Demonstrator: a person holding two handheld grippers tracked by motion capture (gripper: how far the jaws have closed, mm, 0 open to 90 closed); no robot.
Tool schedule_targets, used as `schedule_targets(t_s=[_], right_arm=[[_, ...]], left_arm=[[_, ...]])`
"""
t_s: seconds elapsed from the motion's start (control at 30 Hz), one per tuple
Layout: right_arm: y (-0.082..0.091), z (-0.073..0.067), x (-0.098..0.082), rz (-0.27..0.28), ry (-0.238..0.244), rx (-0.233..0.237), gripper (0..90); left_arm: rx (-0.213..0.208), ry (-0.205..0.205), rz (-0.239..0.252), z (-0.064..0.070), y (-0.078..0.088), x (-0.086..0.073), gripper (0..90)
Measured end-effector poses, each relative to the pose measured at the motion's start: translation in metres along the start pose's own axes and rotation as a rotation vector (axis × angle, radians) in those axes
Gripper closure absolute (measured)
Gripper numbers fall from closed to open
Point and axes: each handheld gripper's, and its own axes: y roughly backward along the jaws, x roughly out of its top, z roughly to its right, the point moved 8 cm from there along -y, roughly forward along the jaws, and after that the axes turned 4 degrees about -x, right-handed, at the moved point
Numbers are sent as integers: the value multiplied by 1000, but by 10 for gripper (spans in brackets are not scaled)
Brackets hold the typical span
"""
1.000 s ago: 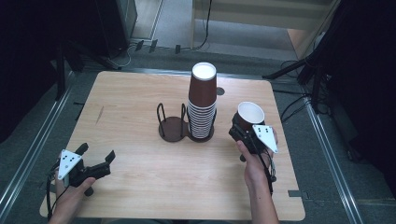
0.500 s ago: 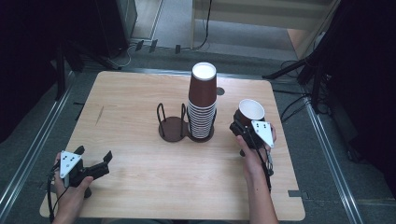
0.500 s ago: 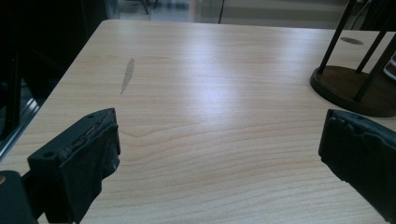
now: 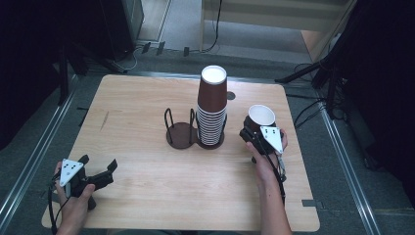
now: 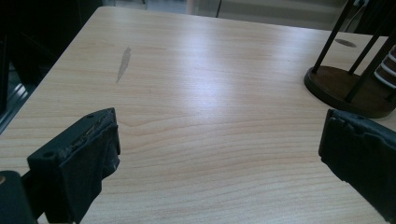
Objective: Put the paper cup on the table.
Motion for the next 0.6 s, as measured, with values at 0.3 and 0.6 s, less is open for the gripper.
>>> schedule_targets(t_s=[0.3, 0.6], right_arm=[[-4, 0, -8, -27, 13, -14, 121], [-6, 4, -20, -78, 13, -24, 114]], left_arm=[[-11, 7, -2, 0, 0, 0, 0], [-13, 6, -4, 1, 0, 0, 0]])
